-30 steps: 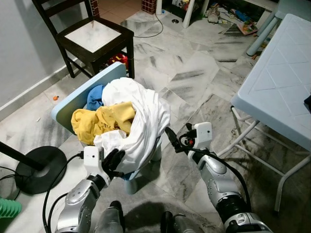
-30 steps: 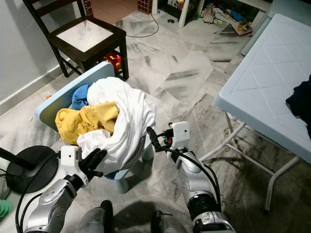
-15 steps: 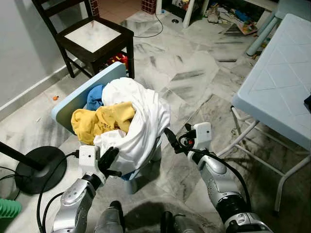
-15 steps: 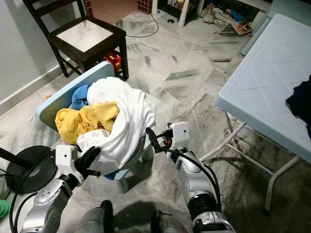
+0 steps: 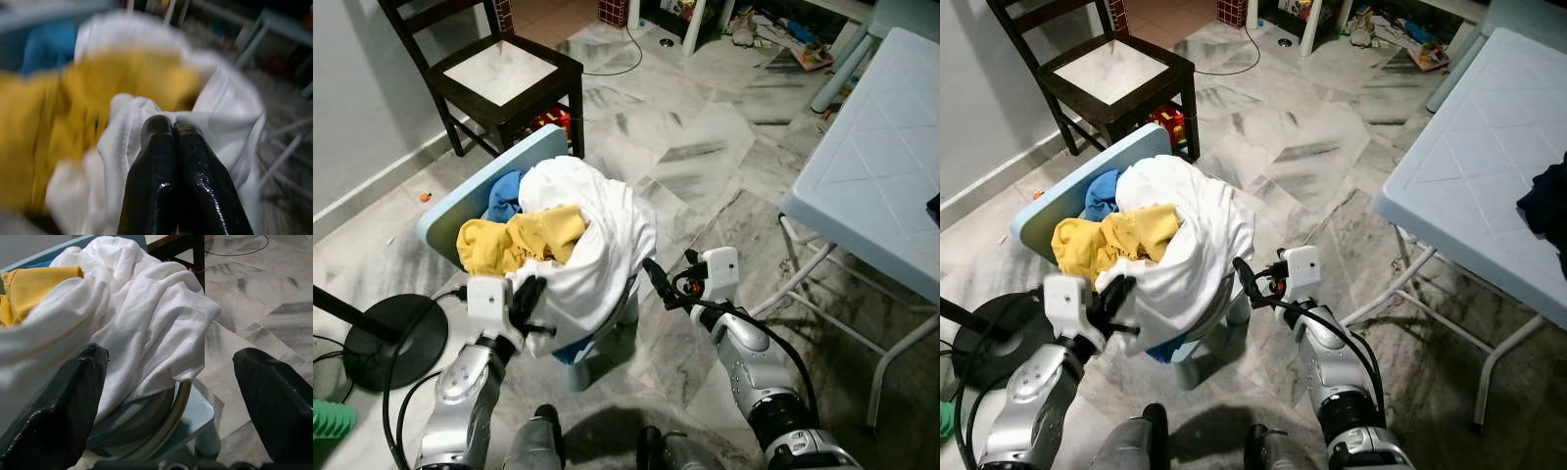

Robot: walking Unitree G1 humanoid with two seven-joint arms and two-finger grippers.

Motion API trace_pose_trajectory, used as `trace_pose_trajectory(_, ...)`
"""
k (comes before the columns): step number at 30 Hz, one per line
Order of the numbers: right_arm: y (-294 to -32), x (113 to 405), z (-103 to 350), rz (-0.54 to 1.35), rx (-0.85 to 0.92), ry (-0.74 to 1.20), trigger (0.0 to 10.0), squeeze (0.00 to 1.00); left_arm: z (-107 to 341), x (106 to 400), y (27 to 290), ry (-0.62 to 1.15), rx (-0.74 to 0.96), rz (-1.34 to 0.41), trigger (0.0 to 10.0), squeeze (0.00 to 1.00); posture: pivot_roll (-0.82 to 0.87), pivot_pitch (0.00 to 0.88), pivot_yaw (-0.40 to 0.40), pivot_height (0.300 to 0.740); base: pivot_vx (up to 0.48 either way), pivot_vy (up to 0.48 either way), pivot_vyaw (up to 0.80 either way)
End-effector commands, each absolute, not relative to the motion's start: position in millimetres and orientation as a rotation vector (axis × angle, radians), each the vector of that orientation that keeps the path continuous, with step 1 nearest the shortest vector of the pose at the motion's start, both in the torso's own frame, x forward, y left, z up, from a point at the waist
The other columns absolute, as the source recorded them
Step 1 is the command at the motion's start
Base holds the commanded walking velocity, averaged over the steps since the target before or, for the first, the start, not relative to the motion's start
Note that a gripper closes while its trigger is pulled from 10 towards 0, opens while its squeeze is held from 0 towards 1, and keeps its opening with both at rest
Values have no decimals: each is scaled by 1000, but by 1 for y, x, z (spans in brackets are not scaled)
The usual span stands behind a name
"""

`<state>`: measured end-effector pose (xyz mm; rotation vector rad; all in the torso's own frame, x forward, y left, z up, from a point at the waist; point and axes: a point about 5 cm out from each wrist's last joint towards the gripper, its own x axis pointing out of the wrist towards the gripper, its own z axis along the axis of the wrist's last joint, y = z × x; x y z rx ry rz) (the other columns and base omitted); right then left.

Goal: Hang hanger

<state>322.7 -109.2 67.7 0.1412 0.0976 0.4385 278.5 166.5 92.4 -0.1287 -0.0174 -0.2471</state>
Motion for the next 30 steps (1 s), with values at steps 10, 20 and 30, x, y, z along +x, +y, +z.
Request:
trace_pose_trajectory(10,-122,322,70,311,207,60,10000,0,129,280,151,-150,-49,-254,0,0,183,192,-74,740,0,0,0)
trace_pose_trajectory(20,-140,321,71,195,240,32,10000,0,127,289,138,-139,72,-325,0,0,122,147,-44,740,0,0,0)
trace_pose_trajectory(30,-151,311,64,157,226,51,10000,0,104,293,125,-33,119,-349,10000,0,70,106,-45,740,0,0,0)
